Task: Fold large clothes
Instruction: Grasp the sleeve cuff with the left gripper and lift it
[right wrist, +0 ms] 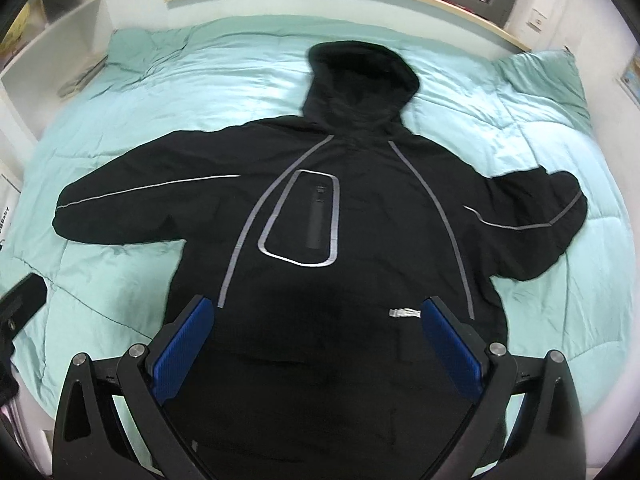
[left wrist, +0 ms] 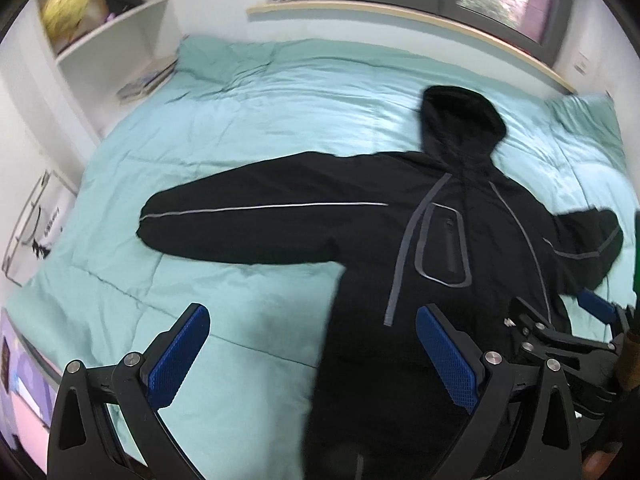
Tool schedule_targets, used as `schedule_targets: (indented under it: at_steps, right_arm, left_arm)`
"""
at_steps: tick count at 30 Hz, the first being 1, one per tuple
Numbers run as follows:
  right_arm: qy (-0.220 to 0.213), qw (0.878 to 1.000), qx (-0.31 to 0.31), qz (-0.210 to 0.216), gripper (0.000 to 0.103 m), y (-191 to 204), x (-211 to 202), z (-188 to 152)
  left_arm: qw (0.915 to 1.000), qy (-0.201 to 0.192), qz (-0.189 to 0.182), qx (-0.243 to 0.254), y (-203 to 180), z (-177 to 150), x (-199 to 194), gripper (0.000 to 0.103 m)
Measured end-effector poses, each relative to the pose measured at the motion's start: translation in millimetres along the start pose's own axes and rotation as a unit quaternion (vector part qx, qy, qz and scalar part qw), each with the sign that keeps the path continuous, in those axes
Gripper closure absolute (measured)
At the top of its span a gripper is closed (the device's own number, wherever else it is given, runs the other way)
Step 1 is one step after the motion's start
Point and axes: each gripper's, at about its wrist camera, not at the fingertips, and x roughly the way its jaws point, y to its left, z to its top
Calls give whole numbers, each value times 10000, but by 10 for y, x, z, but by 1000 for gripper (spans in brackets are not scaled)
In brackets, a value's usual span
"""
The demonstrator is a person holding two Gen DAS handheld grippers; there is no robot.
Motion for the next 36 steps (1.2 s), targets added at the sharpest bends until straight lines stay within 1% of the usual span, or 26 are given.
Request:
schedule_targets:
  at_steps: [1,4,5,9,10,12,14,15,16,17,18,19,20,21,26,28,29,30,31,32,33,34,35,36]
  right_arm:
    - [10,10000,-32,1,0,79,19,25]
    - [42,9999,-157,19,0,449,97,113]
    - [51,9998,-195,35,0,532,112,132]
    - [59,9990,-451,-18,0,921,157,188]
    - [67,9986,-519,-48,0,1005,182,211]
    - [41,9983,-560,-157,0,1139,227,252]
    - [73,9981,-603,-117,0,1245,311,319]
    - [103,9978,-638,-123,0,1291,351,354]
    - [158,9971,-718,-169,0,1370,432,416]
    - [192,9965,-788,-190,0,1413,486,456]
    - [229,9955,-891,-221,0,1482,561,517]
    - [254,9945,-981,-270,0,1544,621,570]
    - [273,9936,-1049,-309,0,1592,667,608]
    - [311,9926,-1125,-331,0,1643,735,659]
    - [595,9892,-1304,-289,0,1791,1043,786]
    - [685,9886,-1323,-241,0,1806,1126,781]
    - [722,9882,-1333,-224,0,1812,1157,777]
    - [764,9877,-1347,-216,0,1815,1189,760]
    - [784,9875,-1349,-213,0,1816,1209,757]
    - [818,9874,-1341,-208,0,1799,1236,740]
    - [834,9875,-1325,-200,0,1781,1252,734]
    - [842,9878,-1297,-196,0,1761,1267,732]
    - [846,9881,-1270,-195,0,1735,1275,732]
    - [845,9887,-1223,-184,0,1697,1280,729]
  left_arm:
    - [10000,16,15,-84,131,35,61,1]
    - [9985,-1,25,-542,733,180,313,1]
    - [9978,12,31,-658,874,211,366,1]
    - [9886,-86,-9,-1502,1819,358,746,1]
    - [9838,-80,-100,-1789,2133,387,933,1]
    - [9768,-52,-175,-2134,2490,392,1198,1]
    - [9688,-2,-415,-2443,2815,391,1511,1]
    - [9603,98,-687,-2700,3031,380,1768,1]
    - [9533,165,-885,-2882,3143,368,1933,1]
    - [9463,230,-991,-3069,3256,356,2095,4]
    - [9367,286,-1107,-3309,3396,339,2313,8]
    - [9315,312,-1173,-3428,3454,329,2433,10]
    - [9281,338,-1174,-3517,3489,334,2537,12]
    - [9265,334,-1138,-3572,3534,356,2670,14]
    - [9313,450,-824,-3521,3583,484,3046,15]
    - [9304,517,-746,-3551,3586,504,3183,23]
    - [9304,542,-767,-3543,3582,511,3219,35]
    - [9313,604,-810,-3499,3559,527,3282,45]
    - [9337,588,-742,-3452,3550,544,3292,47]
    - [9394,481,-646,-3333,3510,573,3250,58]
    - [9463,387,-498,-3172,3465,600,3172,74]
    - [9521,309,-362,-3019,3421,632,3096,76]
    - [9561,219,-319,-2905,3377,668,3010,78]
    - [9599,31,-321,-2784,3318,715,2851,79]
